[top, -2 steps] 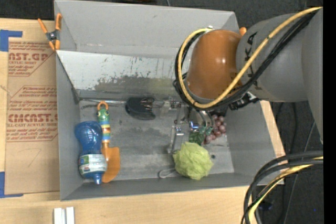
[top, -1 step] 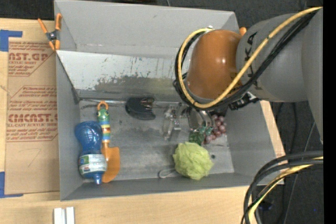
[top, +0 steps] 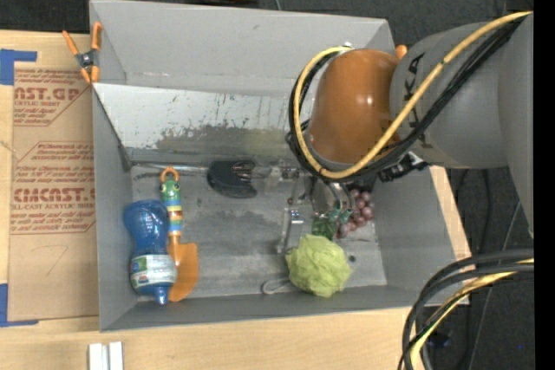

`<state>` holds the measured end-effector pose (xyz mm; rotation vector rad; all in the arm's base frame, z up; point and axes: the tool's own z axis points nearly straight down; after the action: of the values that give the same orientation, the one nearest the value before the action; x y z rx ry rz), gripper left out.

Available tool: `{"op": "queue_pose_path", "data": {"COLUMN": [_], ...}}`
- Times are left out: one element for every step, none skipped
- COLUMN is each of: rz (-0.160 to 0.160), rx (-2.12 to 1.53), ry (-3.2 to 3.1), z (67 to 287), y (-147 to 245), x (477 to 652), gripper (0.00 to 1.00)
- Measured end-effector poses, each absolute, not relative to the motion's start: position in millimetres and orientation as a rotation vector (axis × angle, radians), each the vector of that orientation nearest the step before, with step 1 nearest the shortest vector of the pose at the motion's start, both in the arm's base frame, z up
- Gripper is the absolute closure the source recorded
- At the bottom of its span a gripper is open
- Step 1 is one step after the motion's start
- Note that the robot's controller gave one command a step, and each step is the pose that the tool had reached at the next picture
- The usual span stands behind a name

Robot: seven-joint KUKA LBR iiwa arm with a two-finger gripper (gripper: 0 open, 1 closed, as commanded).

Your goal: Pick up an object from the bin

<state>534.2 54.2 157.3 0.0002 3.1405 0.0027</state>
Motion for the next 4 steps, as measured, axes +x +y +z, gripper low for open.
{"op": "queue_pose_path", "data": {"rz": [0.003, 0.002, 0.003, 0.000], "rx": [0.000, -0.311, -0.475, -0.654], "ry": [3.141, 3.120, 3.107, 3.062], "z": [157, 208, 157, 140], "y": [54, 43, 36, 33], "x": [534.2, 521.7, 507.6, 490.0], "gripper": [0.00, 0.00, 0.00, 0.00]}}
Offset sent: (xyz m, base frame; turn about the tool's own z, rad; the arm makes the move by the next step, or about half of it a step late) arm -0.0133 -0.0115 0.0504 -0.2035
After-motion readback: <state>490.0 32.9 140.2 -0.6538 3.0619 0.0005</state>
